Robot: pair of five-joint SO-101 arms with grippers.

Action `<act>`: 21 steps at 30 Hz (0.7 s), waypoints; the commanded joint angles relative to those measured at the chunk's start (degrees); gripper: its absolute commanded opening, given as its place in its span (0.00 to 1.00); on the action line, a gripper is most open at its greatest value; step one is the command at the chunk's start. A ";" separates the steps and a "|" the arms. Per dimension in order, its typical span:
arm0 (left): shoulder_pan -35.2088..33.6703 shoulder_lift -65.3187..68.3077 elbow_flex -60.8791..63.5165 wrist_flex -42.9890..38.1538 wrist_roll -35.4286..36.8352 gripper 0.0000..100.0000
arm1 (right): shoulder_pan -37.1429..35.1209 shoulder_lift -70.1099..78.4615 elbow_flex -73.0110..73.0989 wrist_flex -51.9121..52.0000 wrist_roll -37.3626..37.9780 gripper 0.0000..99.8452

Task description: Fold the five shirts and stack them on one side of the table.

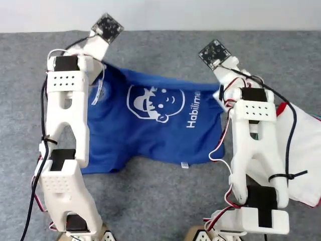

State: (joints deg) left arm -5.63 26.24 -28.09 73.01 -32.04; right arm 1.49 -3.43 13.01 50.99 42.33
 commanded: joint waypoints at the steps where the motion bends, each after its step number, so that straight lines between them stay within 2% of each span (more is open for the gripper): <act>1: -0.44 -1.14 -0.75 6.86 -0.44 0.00 | -0.48 -1.54 -0.88 4.79 0.79 0.01; 3: -0.44 -1.23 -0.75 10.73 -0.62 0.00 | -0.57 -2.77 -0.70 7.60 0.70 0.01; 7: -0.44 -1.23 -0.84 22.15 -7.74 0.00 | -0.57 -5.85 -0.62 15.34 0.70 0.01; 9: -0.44 -1.32 -0.84 27.69 -8.35 0.00 | -0.57 -7.16 -0.62 19.74 0.70 0.01; 15: -4.48 -11.60 4.79 27.60 -7.30 0.00 | -0.57 -10.77 -0.62 30.11 0.79 0.01; 21: -4.22 -25.58 22.20 27.43 -11.43 0.00 | -0.57 -11.47 -0.62 32.57 0.70 0.01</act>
State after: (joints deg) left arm -9.85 9.10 -12.62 98.86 -40.84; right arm 1.41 -12.04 12.92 82.90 42.33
